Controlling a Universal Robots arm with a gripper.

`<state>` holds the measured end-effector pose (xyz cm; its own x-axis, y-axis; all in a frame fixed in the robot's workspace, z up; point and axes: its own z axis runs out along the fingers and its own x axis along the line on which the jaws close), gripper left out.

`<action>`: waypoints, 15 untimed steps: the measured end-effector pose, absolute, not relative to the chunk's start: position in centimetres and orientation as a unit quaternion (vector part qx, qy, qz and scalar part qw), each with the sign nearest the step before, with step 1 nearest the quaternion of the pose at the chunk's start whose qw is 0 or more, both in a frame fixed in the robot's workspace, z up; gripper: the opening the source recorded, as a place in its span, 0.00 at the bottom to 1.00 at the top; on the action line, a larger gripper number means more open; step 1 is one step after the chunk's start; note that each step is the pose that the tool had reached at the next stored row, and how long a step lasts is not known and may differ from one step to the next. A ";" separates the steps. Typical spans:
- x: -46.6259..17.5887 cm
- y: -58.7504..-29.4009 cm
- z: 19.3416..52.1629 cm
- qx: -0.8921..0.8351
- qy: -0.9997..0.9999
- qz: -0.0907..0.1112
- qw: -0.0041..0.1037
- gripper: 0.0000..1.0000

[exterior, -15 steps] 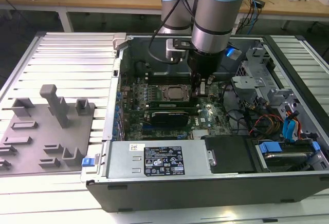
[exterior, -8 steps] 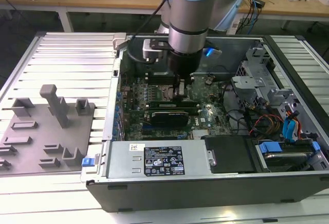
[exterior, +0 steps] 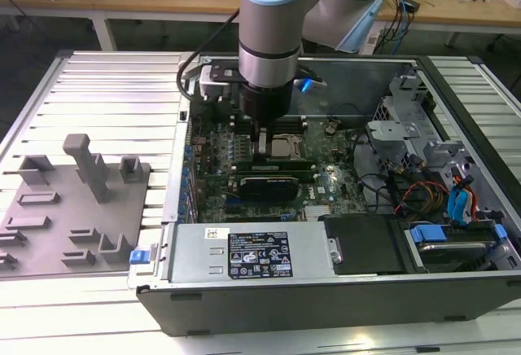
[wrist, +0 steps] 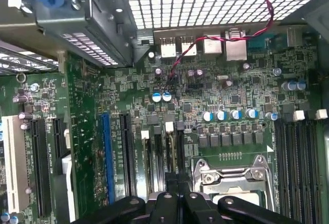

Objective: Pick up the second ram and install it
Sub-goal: 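Press down the second ram until it locks into place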

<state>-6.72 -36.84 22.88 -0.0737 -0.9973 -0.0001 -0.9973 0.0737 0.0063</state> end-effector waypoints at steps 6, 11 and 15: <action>-6.7 -36.8 22.8 0.680 -0.733 -0.003 0.001 0.11; -5.8 -36.8 24.0 0.681 -0.733 -0.008 -0.002 0.11; -5.0 -36.8 25.4 0.681 -0.733 -0.009 -0.002 0.11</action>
<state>-5.00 -36.84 25.43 -0.0738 -0.9971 -0.0157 -0.9972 0.0736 0.0106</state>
